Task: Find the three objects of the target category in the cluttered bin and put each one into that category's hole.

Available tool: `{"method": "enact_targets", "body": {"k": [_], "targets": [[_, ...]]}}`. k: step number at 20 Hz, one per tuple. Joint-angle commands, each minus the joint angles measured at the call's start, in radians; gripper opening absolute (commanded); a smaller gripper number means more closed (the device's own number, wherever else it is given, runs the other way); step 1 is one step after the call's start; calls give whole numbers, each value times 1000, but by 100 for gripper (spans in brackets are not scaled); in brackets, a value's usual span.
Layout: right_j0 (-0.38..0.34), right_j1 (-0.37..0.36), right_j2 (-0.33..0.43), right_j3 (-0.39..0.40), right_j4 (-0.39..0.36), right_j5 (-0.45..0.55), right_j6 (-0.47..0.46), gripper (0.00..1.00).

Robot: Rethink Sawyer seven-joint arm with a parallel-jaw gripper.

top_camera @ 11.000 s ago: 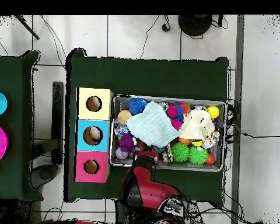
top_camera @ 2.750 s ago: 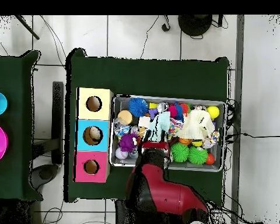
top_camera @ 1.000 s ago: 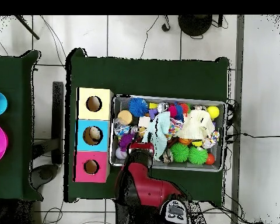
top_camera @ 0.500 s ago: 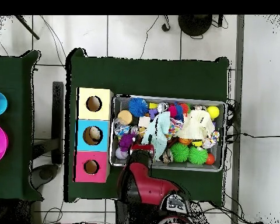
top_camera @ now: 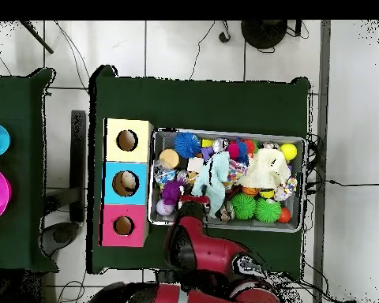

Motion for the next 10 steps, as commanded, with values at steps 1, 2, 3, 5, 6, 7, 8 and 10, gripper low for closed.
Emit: {"method": "enact_targets", "body": {"k": [1, 2, 3, 5, 6, 7, 8, 10], "targets": [[-101, 31, 238, -191, 24, 302, 195, 100], [-120, 42, 265, -198, 28, 353, 185, 100], [-136, 55, 286, -206, 30, 387, 176, 100], [-151, 68, 306, -217, 30, 416, 164, 100], [-153, 70, 310, -216, 31, 417, 164, 100], [-158, 75, 314, -219, 33, 426, 160, 100], [-154, 78, 312, -222, 40, 433, 160, 100], [-145, 87, 309, -229, 52, 442, 160, 100]]}}
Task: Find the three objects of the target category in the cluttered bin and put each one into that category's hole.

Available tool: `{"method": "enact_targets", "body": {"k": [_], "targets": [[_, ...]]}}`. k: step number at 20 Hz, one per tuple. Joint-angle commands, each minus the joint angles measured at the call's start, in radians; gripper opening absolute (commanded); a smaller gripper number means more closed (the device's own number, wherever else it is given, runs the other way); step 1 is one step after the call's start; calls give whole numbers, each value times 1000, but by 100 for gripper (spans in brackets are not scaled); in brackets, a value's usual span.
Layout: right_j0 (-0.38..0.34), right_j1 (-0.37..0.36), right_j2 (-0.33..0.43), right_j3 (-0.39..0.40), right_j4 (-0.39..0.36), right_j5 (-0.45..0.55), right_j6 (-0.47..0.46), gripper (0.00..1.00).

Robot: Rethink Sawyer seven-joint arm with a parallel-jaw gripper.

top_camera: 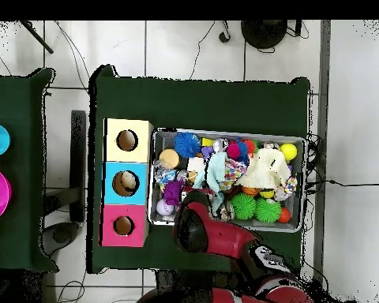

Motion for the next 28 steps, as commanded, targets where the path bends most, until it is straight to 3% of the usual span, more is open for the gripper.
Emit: {"method": "enact_targets", "body": {"k": [1, 16, 28], "targets": [[-21, 128, 184, -177, 54, 196, 163, 100], [100, -1, 86, -117, 181, 301, 181, 100], [201, -10, -4, -151, 276, 349, 172, 100]]}}
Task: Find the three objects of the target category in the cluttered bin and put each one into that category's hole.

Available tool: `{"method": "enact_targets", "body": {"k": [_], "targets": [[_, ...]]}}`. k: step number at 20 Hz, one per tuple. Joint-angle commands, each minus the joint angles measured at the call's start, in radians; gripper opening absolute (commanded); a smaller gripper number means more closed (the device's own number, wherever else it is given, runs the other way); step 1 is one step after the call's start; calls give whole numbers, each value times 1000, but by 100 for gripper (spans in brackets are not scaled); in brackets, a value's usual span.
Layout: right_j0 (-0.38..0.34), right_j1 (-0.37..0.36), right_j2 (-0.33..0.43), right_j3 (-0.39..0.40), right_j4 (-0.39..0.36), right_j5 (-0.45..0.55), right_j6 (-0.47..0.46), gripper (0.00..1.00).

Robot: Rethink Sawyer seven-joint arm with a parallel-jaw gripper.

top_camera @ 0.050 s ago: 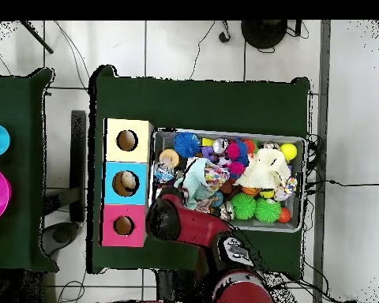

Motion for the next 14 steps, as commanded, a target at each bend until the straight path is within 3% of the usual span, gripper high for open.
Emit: {"method": "enact_targets", "body": {"k": [1, 8, 14], "targets": [[31, 20, -7, -124, 83, 117, 173, 100], [47, 28, -14, -123, 94, 94, 189, 100], [49, -2, -39, -65, 85, 77, 197, 100]]}}
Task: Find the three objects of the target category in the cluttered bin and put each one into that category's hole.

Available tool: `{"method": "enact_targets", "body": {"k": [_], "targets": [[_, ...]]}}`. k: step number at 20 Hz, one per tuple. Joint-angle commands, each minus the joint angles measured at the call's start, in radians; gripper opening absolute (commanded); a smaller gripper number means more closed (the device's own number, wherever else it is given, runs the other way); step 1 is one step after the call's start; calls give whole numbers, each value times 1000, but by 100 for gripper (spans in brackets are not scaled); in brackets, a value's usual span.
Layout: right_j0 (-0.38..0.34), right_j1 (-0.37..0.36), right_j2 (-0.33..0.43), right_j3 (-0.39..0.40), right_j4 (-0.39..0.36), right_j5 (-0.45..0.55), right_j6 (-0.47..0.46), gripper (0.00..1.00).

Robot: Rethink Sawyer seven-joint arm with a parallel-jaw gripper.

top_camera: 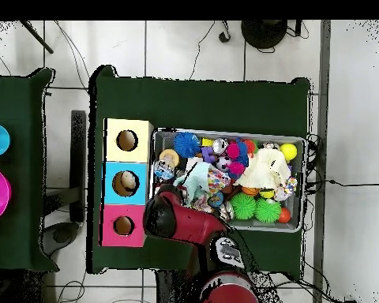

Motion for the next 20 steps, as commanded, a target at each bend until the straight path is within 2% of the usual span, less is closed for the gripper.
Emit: {"method": "enact_targets", "body": {"k": [1, 6, 11, 16, 20], "targets": [[-3, -6, 5, -35, 37, 48, 196, 100], [-38, -56, -38, 24, 6, 86, 175, 100], [-90, -82, -61, 91, -35, 75, 164, 100], [-143, -76, -92, 146, -76, -11, 179, 100], [-181, -18, -124, 192, -116, -137, 223, 100]]}}
